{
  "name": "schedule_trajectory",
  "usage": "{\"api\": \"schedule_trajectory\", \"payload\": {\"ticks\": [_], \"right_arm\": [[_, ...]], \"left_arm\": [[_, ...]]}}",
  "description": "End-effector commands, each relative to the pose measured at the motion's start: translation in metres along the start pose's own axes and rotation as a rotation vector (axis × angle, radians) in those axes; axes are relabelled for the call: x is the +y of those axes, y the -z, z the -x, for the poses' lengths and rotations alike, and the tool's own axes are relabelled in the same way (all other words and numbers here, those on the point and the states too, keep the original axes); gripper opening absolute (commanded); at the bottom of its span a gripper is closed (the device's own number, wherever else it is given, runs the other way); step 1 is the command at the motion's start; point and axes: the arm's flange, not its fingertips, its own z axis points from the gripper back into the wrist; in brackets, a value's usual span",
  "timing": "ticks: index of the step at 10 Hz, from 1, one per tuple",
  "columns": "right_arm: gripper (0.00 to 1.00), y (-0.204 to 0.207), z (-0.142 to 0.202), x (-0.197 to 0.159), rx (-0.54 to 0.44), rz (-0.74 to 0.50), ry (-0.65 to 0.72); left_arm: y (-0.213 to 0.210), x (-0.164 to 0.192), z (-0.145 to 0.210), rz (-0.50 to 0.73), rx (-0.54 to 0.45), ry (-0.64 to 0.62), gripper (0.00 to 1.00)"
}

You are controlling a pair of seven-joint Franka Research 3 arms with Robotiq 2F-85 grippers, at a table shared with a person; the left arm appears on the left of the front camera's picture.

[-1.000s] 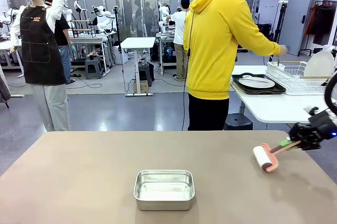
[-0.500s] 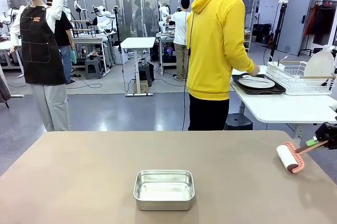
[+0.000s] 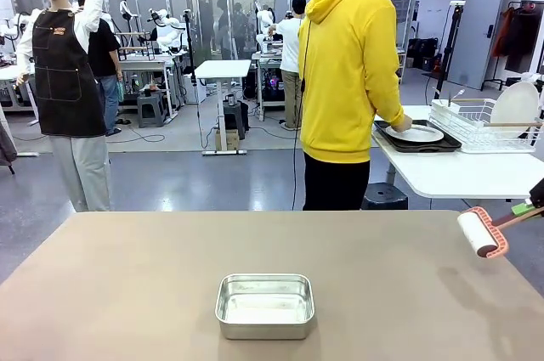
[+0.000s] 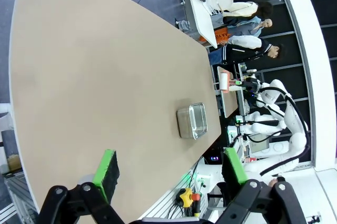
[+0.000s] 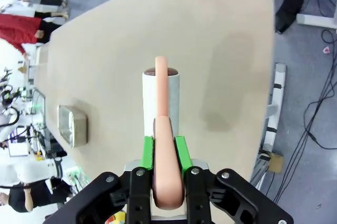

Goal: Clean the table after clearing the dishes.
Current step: When the right (or left) Handle tray is removed, use the right hand (or left hand) to clean the right (or left) side of the table with the Lint Roller, then place the Lint Roller back on top of the Airtight Container.

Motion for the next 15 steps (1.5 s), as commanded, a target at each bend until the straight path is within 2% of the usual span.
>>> {"api": "schedule_trajectory", "payload": {"ticks": [1,4,5,15], "right_arm": [[0.21,-0.020,0.028,0.025,0.024,-0.034,-0.066],[0.21,-0.014,0.047,0.073,0.042,0.061,-0.119],[0.21,-0.027,0.027,0.043,0.032,-0.002,-0.072],[0.21,-0.027,0.027,0.043,0.032,-0.002,-0.072]], "left_arm": [[-0.002,-0.001,0.003,0.019,-0.009,0.012,1.00],[-0.002,-0.001,0.003,0.019,-0.009,0.012,1.00],[-0.002,-0.001,0.003,0.019,-0.009,0.012,1.00],[-0.002,-0.001,0.003,0.019,-0.009,0.012,1.00]]}}
